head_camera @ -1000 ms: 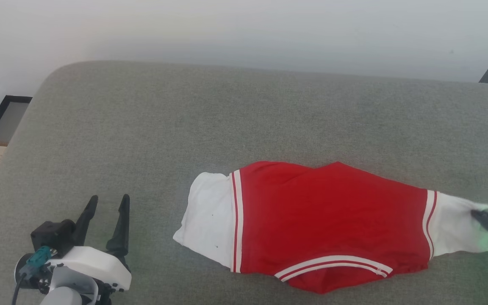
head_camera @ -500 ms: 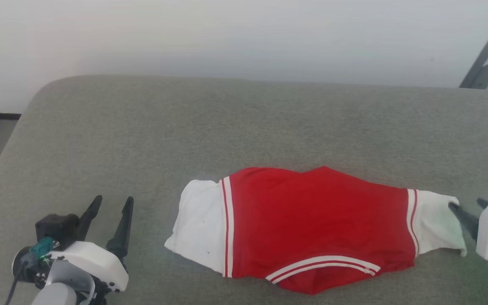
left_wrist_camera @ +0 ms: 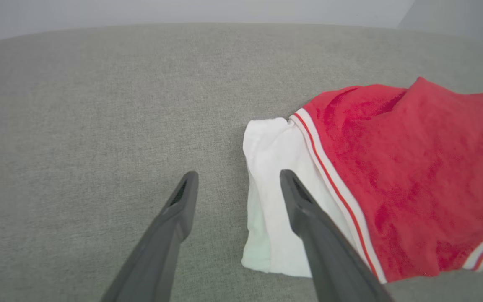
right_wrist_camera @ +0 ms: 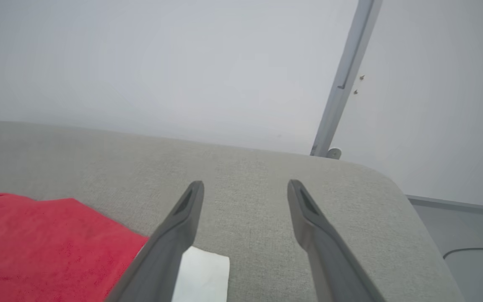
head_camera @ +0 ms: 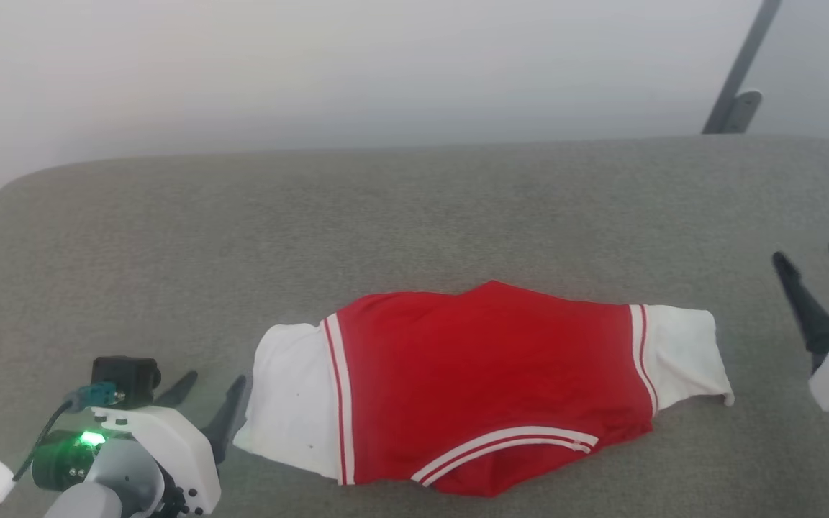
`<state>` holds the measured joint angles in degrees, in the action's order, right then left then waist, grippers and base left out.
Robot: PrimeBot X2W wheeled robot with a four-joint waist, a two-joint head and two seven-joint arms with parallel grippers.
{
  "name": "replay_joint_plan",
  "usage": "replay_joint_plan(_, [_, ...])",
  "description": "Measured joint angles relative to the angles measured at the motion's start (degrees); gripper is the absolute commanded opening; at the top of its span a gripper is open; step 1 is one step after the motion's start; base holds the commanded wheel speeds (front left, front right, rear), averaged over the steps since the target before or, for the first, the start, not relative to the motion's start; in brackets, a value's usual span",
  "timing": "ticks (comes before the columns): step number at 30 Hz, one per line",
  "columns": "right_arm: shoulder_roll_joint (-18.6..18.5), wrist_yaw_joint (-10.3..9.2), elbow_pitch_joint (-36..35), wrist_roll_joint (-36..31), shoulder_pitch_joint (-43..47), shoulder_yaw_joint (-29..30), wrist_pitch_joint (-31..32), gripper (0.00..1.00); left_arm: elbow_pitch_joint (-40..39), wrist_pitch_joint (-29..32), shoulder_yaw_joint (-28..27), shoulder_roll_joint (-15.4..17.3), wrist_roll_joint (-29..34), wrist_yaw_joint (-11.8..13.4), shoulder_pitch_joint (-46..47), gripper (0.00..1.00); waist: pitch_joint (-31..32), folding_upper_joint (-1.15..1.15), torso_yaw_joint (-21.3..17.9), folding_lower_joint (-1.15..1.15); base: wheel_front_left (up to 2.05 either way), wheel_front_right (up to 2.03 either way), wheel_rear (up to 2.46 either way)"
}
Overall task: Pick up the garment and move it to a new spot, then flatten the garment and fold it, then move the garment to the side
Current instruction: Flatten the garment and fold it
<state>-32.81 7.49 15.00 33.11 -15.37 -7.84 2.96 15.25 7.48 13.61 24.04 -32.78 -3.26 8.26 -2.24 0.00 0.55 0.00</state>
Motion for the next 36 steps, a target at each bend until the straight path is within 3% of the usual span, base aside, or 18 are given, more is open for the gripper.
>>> replay_joint_plan(5, [3.26,0.0,-3.55,-4.3,3.67,4.94,-4.19,1.0,-0.9,9.46,0.83,0.68,-2.8,1.51,-0.07,1.0,-0.68,0.0,-1.82,0.0,0.0,0.0,0.0])
replay_joint_plan(11, [7.01,0.0,-6.69,-7.14,7.67,8.9,-4.44,1.0,-0.31,20.29,2.98,1.86,-3.19,4.58,0.06,1.0,-2.09,0.0,-3.29,0.0,0.0,0.0,0.0])
replay_joint_plan(22, [9.72,0.0,-11.43,-7.11,11.08,11.77,-1.2,1.0,5.37,23.45,4.95,1.38,-2.21,5.44,5.09,1.0,-4.84,0.0,-4.72,0.0,0.0,0.0,0.0])
replay_joint_plan(24, [9.75,0.0,-11.6,-6.14,11.52,11.57,0.32,1.0,6.57,23.9,5.53,0.91,-2.25,4.83,6.32,0.0,-5.22,0.0,-4.64,0.0,0.0,0.0,0.0])
replay_joint_plan(36, [5.32,-0.01,-3.99,2.75,5.91,4.7,19.92,1.0,9.88,23.34,6.94,-1.05,-2.49,2.97,11.96,0.0,-8.81,0.0,-2.13,0.0,0.0,0.0,0.0])
